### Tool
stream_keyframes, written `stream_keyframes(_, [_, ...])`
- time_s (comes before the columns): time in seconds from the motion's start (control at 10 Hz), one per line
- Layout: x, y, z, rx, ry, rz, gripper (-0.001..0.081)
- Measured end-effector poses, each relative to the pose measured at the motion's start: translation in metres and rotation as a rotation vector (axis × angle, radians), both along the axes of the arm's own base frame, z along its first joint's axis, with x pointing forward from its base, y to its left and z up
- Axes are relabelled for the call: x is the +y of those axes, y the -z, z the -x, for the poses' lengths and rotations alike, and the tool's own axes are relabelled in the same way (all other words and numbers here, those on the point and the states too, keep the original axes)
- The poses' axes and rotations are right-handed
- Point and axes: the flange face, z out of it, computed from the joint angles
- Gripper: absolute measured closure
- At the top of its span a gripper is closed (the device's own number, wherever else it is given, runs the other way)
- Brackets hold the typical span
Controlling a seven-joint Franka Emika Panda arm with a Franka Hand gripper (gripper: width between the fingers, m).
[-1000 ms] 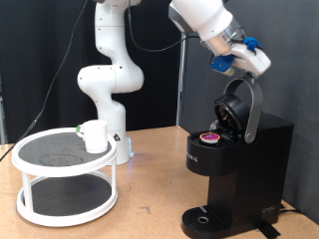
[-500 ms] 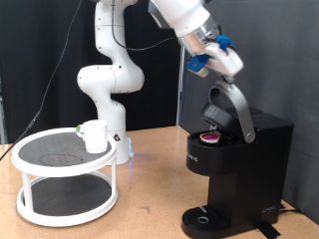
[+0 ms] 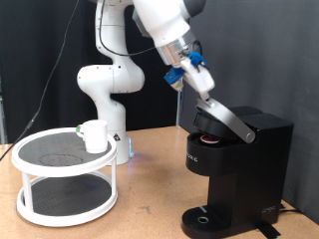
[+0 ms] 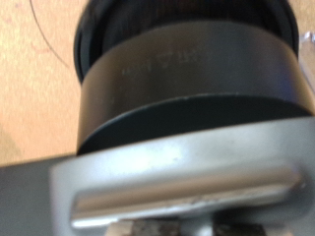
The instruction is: Make a cup of coffee with the keurig machine
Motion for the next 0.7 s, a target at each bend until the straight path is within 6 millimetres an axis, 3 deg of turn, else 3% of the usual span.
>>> stream_keyframes(0.4, [-0.033, 0.051, 0.001, 0.046, 0.053, 0.054, 0.0806])
stream_keyframes(0.7, [-0.045, 0.089, -0.007, 0.045, 0.087, 0.079, 0.0806])
